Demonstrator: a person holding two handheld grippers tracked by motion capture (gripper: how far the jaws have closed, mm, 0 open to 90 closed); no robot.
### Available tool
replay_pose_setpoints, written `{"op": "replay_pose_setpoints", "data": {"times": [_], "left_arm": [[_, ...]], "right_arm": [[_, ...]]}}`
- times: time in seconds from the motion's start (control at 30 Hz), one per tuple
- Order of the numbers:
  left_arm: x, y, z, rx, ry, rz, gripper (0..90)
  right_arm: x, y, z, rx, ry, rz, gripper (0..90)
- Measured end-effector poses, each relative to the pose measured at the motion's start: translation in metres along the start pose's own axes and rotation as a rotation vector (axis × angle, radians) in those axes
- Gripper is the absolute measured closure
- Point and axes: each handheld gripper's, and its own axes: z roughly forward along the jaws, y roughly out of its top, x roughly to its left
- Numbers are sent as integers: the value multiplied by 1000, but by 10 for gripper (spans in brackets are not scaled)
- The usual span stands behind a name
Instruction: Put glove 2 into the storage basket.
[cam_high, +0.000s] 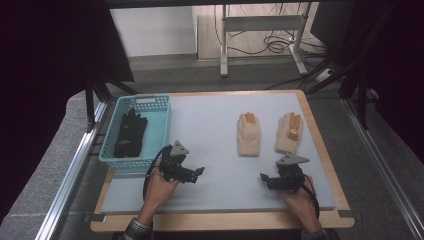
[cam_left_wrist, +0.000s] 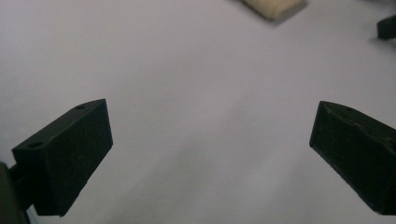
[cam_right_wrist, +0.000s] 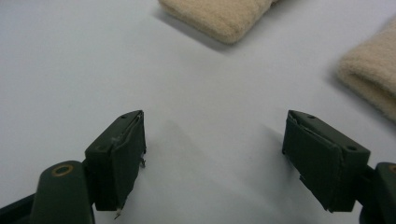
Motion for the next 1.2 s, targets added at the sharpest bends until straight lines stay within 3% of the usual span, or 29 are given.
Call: {"op": "replay_pose_setpoints", "data": {"times": [0.17,0.33,0.4,0.43,0.57,0.67,0.93,1.2], "left_arm": [[-2,-19,6,27,17,-11,0],[0,-40,12,70,93,-12,0],[1,-46,14,70,89,-28,0],[1,-47,14,62,83,-46,0],[0,-47,13,64,86,-34,0],[2,-48,13,69,66,-69,15],[-1,-49,13,66,81,-86,18],[-3,-50,12,63,86,-92,18]], "right_arm": [[0,0,0,0,0,0,209],[0,0,0,2,-4,1,196],[0,0,0,2,-7,2,192],[0,0,0,2,-7,2,192],[0,0,0,3,-7,2,193],[0,0,0,3,-7,2,193],[-2,2,0,-5,4,11,200],[-17,24,-2,-25,14,10,283]]}}
